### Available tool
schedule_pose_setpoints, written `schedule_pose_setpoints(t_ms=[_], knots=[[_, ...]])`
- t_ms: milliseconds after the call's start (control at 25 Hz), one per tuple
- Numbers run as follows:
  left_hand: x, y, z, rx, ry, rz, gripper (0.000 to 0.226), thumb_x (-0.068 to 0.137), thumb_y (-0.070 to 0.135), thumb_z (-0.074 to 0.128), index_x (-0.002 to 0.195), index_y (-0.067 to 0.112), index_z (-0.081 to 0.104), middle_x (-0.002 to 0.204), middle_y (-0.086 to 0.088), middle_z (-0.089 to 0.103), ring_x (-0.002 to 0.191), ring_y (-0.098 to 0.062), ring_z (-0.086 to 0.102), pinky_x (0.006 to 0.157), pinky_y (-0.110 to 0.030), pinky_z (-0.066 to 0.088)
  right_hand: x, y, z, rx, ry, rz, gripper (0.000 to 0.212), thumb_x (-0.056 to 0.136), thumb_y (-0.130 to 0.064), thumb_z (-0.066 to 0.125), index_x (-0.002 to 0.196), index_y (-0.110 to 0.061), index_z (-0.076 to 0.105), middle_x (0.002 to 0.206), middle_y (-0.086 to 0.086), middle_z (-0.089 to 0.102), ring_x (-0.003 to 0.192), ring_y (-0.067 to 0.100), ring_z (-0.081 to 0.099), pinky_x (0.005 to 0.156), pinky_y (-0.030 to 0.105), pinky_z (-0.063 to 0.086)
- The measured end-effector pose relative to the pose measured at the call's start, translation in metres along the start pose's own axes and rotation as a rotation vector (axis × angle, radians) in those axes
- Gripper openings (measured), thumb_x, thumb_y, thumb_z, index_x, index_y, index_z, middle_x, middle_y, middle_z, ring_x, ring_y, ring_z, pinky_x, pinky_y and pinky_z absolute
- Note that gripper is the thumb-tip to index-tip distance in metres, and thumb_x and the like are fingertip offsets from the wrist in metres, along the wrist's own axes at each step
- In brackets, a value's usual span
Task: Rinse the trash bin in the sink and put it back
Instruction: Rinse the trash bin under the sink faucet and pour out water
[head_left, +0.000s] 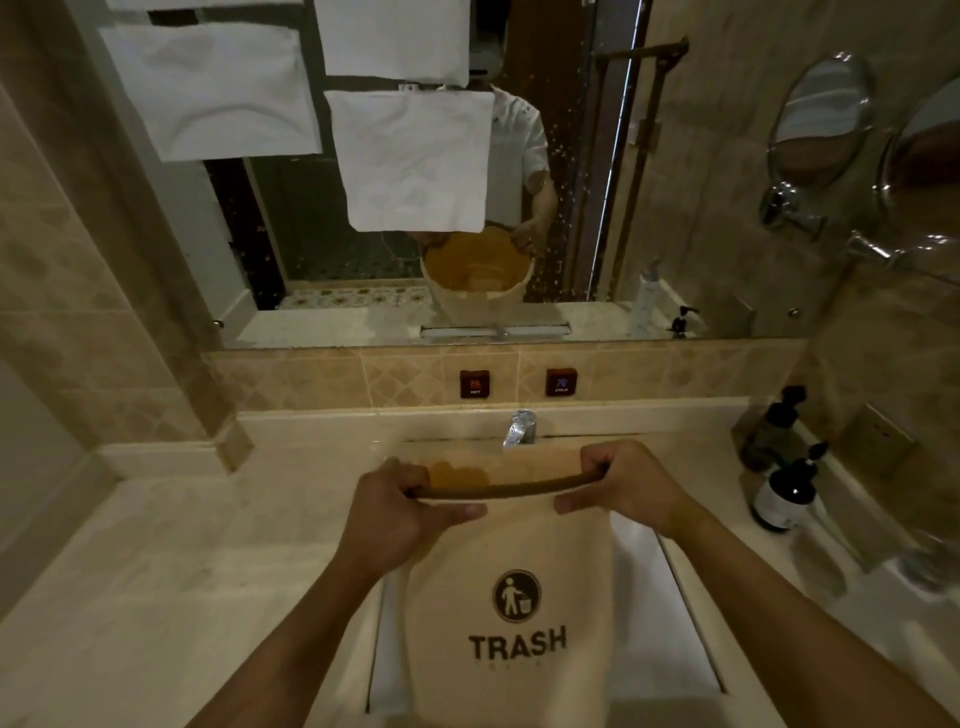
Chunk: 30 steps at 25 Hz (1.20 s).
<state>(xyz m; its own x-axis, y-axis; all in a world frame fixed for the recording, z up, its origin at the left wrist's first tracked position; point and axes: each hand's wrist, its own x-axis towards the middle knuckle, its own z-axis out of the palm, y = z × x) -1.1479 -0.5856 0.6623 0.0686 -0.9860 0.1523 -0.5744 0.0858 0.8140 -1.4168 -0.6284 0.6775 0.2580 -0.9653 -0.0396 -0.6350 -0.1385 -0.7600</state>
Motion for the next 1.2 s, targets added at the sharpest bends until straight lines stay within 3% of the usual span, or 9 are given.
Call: schedule_pose_setpoints(t_ms=[160, 320, 440, 720, 920, 1000, 1080, 1120, 1200], knots=[[0.010, -0.008, -0.007, -0.083, -0.035, -0.009, 0.046, 0.049, 0.027, 0.095, 0.045, 0.029, 0.049, 0.071, 0.005, 0.050, 0.059, -0.003, 0.049, 0.055, -0.015, 0.038, 0.007, -0.015, -0.003, -0.117, 0.004, -0.026, 0.045, 0.048, -0.041, 0.092, 0.054, -0.022, 0.051, 0.056, -0.009, 0.053, 0.056, 0.006, 0.049, 0.061, 0.026, 0.044], [-0.011, -0.020, 0.010, -0.054, -0.018, -0.047, 0.052, 0.044, 0.051, 0.091, 0.060, 0.012, 0.061, 0.073, 0.000, 0.059, 0.066, -0.013, 0.058, 0.061, -0.033, 0.050, 0.008, -0.004, -0.001, -0.112, -0.019, -0.013, 0.044, 0.048, -0.035, 0.094, 0.057, -0.017, 0.054, 0.060, -0.005, 0.055, 0.059, 0.008, 0.049, 0.061, 0.026, 0.043], [-0.004, -0.024, 0.009, 0.048, 0.019, 0.064, 0.059, 0.036, 0.065, 0.084, 0.057, 0.019, 0.054, 0.075, -0.004, 0.058, 0.071, -0.018, 0.056, 0.062, -0.034, 0.050, 0.000, 0.012, 0.005, -0.151, -0.056, -0.051, 0.049, 0.045, -0.041, 0.092, 0.058, -0.015, 0.053, 0.061, -0.004, 0.053, 0.058, 0.008, 0.046, 0.059, 0.028, 0.041], [-0.004, -0.028, 0.019, 0.076, -0.056, 0.077, 0.052, 0.042, 0.051, 0.091, 0.055, 0.030, 0.045, 0.074, 0.003, 0.051, 0.066, -0.014, 0.050, 0.058, -0.027, 0.044, -0.002, 0.032, 0.012, -0.124, -0.059, -0.027, 0.054, 0.043, -0.045, 0.092, 0.057, -0.018, 0.048, 0.062, -0.003, 0.048, 0.058, 0.008, 0.041, 0.058, 0.026, 0.034], [-0.001, -0.028, 0.016, 0.071, -0.075, 0.113, 0.053, 0.038, 0.064, 0.084, 0.055, 0.030, 0.048, 0.074, 0.003, 0.052, 0.066, -0.014, 0.051, 0.060, -0.029, 0.046, -0.001, 0.035, 0.014, -0.104, -0.063, 0.006, 0.051, 0.048, -0.039, 0.094, 0.056, -0.019, 0.047, 0.065, -0.006, 0.049, 0.063, 0.009, 0.044, 0.059, 0.023, 0.034], [0.002, -0.023, 0.013, 0.135, -0.074, 0.172, 0.058, 0.037, 0.076, 0.076, 0.054, 0.026, 0.050, 0.072, 0.001, 0.055, 0.067, -0.011, 0.052, 0.060, -0.028, 0.047, -0.004, 0.041, 0.017, -0.130, -0.065, 0.040, 0.047, 0.048, -0.049, 0.091, 0.060, -0.021, 0.055, 0.088, -0.013, 0.058, 0.088, 0.009, 0.053, 0.075, 0.024, 0.041], [0.006, -0.011, 0.008, 0.257, -0.089, 0.296, 0.060, 0.041, 0.080, 0.070, 0.053, 0.025, 0.050, 0.067, 0.007, 0.053, 0.068, -0.002, 0.048, 0.063, -0.022, 0.042, -0.007, 0.050, 0.018, -0.187, -0.113, 0.062, 0.054, 0.041, -0.073, 0.080, 0.067, -0.029, 0.064, 0.133, -0.019, 0.047, 0.129, 0.014, 0.036, 0.105, 0.038, 0.036], [0.009, -0.004, 0.005, 0.320, -0.097, 0.356, 0.057, 0.043, 0.081, 0.068, 0.052, 0.028, 0.050, 0.065, 0.011, 0.051, 0.068, 0.000, 0.046, 0.067, -0.023, 0.040, -0.009, 0.053, 0.019, -0.191, -0.152, 0.093, 0.063, 0.036, -0.083, 0.073, 0.071, -0.031, 0.066, 0.147, -0.015, 0.035, 0.137, 0.019, 0.027, 0.110, 0.044, 0.032], [0.016, 0.011, 0.001, 0.461, -0.147, 0.466, 0.055, 0.048, 0.086, 0.060, 0.052, 0.031, 0.051, 0.062, 0.016, 0.051, 0.069, -0.005, 0.046, 0.077, -0.032, 0.043, -0.015, 0.056, 0.023, -0.179, -0.244, 0.165, 0.069, 0.042, -0.082, 0.073, 0.089, -0.032, 0.068, 0.157, -0.002, 0.022, 0.130, 0.019, 0.038, 0.100, 0.031, 0.042]])
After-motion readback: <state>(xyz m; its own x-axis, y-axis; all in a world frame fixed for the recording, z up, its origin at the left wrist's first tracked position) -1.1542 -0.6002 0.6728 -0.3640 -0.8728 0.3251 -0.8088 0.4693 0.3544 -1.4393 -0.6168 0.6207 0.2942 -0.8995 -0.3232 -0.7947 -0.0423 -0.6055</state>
